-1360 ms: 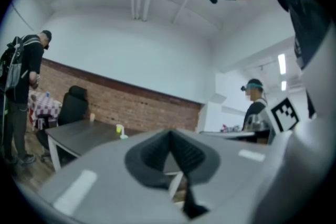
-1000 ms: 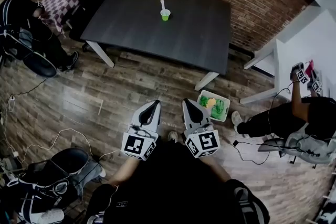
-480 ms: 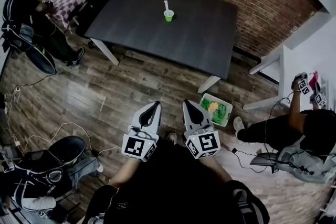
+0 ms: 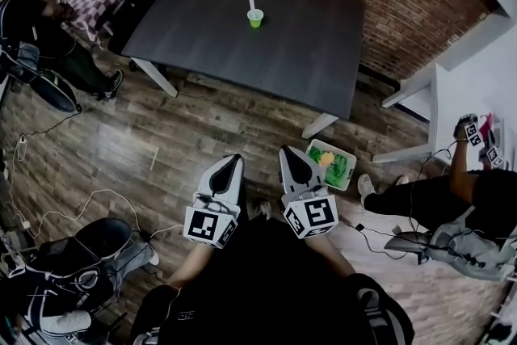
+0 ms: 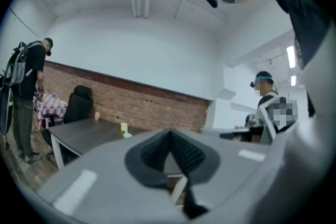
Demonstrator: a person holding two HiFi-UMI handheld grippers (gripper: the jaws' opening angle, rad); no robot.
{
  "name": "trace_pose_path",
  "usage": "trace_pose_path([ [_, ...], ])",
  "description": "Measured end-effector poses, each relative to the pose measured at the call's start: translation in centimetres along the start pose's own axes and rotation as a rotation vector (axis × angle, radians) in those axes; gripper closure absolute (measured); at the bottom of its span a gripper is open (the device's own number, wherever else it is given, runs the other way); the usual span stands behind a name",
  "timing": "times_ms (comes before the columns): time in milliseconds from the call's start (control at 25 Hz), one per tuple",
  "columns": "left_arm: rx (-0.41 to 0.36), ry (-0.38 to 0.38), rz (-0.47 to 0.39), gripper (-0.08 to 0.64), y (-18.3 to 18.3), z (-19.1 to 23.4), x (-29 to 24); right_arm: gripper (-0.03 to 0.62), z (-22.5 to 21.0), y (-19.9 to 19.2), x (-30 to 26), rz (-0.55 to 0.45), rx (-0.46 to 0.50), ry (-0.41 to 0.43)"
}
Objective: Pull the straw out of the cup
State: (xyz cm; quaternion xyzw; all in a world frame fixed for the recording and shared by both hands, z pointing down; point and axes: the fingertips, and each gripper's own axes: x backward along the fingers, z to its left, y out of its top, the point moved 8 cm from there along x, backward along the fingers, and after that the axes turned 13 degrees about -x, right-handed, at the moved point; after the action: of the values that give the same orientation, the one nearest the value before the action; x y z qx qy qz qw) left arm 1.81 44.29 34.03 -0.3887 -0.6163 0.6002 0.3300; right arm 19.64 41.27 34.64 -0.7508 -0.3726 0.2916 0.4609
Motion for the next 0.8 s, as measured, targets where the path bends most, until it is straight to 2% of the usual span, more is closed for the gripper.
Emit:
trace_pose_path([
  [440, 0.003, -0.044, 0.01, 0.557, -0.9, 7.3, -5.9, 0.588, -1.3, 1.1, -8.5, -0.001, 0.005, -0.035],
  [800, 0.009, -0.041, 0.012, 0.557, -0.7, 14.1, -10.0, 0.588, -1.7, 2.5, -16.3, -0.004, 0.013, -0.041],
])
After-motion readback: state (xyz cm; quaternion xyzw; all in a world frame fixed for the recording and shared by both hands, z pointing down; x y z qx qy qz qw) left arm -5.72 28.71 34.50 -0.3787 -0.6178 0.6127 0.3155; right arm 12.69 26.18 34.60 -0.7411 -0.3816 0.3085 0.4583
